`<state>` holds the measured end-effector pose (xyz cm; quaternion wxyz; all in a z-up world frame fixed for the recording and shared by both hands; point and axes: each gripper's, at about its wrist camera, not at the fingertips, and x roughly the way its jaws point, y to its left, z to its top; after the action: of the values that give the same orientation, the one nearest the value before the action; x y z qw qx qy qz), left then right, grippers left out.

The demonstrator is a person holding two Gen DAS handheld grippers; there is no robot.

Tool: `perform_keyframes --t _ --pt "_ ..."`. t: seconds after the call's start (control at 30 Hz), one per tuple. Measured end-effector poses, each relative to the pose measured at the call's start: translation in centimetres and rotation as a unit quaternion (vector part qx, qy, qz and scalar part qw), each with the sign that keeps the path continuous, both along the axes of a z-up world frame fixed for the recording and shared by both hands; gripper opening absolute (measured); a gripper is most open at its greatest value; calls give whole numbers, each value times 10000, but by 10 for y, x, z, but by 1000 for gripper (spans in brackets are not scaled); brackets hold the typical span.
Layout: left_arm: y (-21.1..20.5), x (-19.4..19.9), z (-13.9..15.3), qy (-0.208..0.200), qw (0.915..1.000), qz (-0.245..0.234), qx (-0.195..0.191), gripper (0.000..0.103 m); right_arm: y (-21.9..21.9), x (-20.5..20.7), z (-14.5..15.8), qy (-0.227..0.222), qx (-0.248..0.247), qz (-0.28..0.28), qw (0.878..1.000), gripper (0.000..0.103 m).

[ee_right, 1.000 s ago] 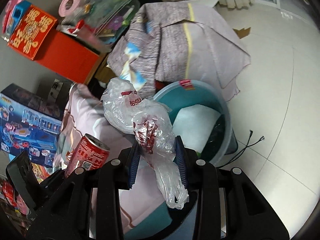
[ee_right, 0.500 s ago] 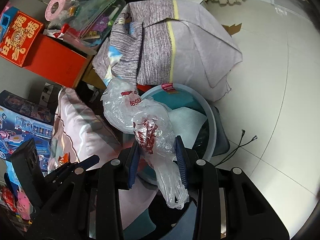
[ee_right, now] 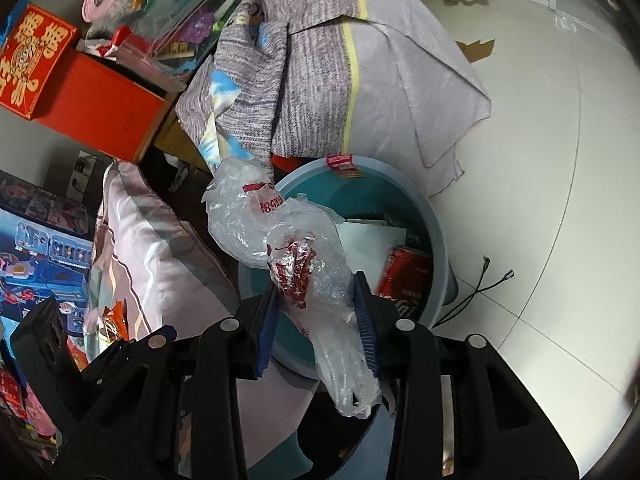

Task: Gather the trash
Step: 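Open the left tool to drop the Coca-Cola can into the teal bin, then open the right tool to drop the clear plastic bag into the teal bin, then move both tools back over the table toward the remaining trash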

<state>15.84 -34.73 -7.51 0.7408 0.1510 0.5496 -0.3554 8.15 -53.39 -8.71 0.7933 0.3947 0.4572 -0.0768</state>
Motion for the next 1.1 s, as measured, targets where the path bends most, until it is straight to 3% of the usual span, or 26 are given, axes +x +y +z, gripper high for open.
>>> perform_keyframes --t 0.03,0.1,0.17,0.73,0.87,1.1 --pt "2 1 -1 8 10000 18 -2 92 2 2 0 -2 -8 24 10000 41" --pt "6 2 -2 45 10000 58 -9 92 7 7 1 -14 -30 63 10000 58" --pt "11 4 -3 91 9999 100 -31 92 10 11 1 -9 -41 38 10000 69" --pt "40 4 4 97 9992 294 -261 96 29 11 1 463 -376 44 9982 77" --pt "51 1 10 69 9988 354 -338 96 40 9 6 545 -520 137 9971 85" --pt "75 -10 24 -59 9977 485 -475 97 64 4 22 525 -737 291 9955 85"
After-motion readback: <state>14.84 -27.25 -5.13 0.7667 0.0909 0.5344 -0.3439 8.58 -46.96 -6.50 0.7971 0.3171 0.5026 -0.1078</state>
